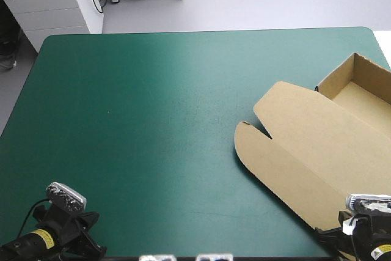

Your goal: Fold the box

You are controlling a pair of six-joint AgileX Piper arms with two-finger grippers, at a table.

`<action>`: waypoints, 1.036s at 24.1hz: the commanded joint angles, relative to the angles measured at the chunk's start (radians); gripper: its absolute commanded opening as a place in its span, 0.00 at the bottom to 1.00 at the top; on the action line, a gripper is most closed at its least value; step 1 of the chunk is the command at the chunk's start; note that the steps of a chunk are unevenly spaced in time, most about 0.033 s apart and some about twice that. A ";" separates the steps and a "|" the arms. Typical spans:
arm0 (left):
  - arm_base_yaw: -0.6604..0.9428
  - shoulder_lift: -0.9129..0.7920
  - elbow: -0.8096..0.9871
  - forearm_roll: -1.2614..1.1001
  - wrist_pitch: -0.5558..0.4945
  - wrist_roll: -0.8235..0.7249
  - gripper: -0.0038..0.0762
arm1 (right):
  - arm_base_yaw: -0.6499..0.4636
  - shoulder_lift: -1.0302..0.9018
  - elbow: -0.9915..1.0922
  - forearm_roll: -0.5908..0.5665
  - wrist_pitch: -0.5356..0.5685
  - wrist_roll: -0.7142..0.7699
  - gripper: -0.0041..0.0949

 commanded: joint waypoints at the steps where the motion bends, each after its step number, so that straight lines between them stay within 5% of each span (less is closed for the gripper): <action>1: -0.007 0.011 -0.025 -0.012 -0.044 0.001 0.04 | 0.000 0.005 -0.018 0.014 -0.070 -0.014 0.03; 25: -0.007 0.011 -0.025 -0.012 -0.044 0.001 0.04 | 0.000 0.005 -0.016 0.014 -0.043 -0.037 0.03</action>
